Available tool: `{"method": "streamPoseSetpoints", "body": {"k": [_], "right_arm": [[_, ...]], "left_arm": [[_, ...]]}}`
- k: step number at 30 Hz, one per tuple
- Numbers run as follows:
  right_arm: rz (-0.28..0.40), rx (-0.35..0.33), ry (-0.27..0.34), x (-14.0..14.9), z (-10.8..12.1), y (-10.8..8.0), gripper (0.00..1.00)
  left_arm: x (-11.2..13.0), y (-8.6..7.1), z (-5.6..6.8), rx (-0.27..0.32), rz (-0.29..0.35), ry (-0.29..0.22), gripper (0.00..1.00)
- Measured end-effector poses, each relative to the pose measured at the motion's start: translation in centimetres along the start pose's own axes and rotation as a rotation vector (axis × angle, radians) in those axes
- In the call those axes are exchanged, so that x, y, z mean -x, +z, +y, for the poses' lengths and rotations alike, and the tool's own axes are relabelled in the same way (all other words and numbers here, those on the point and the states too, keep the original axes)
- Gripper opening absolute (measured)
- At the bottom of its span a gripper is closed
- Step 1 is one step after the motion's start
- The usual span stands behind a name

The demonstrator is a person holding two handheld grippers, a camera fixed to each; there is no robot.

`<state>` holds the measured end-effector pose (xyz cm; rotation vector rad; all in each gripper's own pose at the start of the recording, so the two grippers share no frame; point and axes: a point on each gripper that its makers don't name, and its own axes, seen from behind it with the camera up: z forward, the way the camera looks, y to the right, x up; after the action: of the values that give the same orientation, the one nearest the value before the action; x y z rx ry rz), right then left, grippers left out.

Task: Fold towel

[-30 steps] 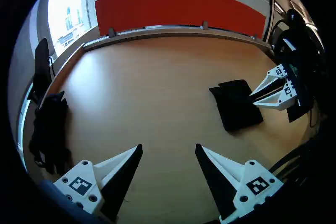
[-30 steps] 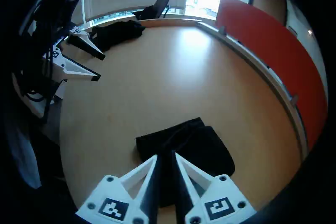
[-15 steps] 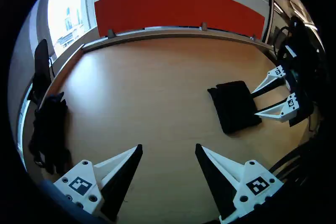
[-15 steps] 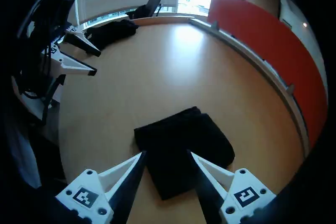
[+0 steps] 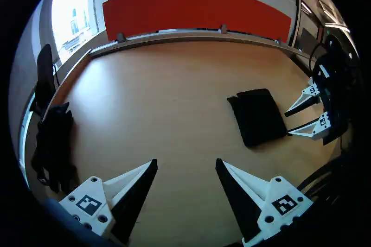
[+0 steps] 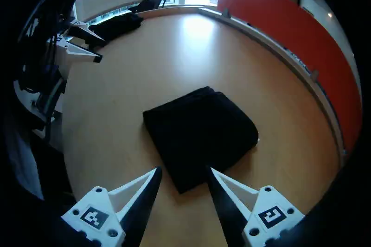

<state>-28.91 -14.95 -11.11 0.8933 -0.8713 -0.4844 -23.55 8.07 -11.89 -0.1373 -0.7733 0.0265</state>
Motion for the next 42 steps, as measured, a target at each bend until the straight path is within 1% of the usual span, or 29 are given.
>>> {"method": "streamPoseSetpoints", "body": {"k": [9, 14, 19, 27, 33, 35, 37, 40, 42], "right_arm": [[-0.030, 0.011, 0.017, 1.9, 0.0, 0.2, 0.70], [-0.054, 0.002, 0.038, 3.2, -0.4, 0.4, 0.66], [-0.059, -0.002, 0.064, 3.6, -0.6, 0.7, 0.62], [-0.066, -0.002, 0.098, 4.0, -0.8, 1.2, 0.41], [-0.067, 0.002, 0.121, 4.2, -0.9, 1.3, 0.33], [-0.067, 0.004, 0.125, 4.3, -0.8, 1.3, 0.25], [-0.066, 0.006, 0.127, 4.3, -0.8, 1.3, 0.21], [-0.063, 0.007, 0.129, 4.3, -0.8, 1.3, 0.09], [-0.059, 0.008, 0.130, 4.2, -0.8, 1.4, 0.06]], "left_arm": [[0.0, 0.1, 0.3, 0.001, 0.000, 0.004, 0.93], [0.1, 0.0, 0.4, 0.002, -0.001, -0.001, 0.93], [0.1, 0.0, 0.6, 0.004, 0.000, -0.002, 0.93], [0.0, 0.1, 0.6, 0.004, 0.000, -0.001, 0.93], [-0.1, 0.2, 0.5, 0.004, -0.001, -0.003, 0.93], [0.0, 0.2, 0.5, 0.003, -0.002, -0.003, 0.93], [0.0, 0.3, 0.5, 0.004, -0.003, -0.002, 0.93], [0.0, 0.3, 0.5, 0.004, -0.004, -0.002, 0.93], [0.0, 0.3, 0.5, 0.005, -0.004, -0.001, 0.93]]}}
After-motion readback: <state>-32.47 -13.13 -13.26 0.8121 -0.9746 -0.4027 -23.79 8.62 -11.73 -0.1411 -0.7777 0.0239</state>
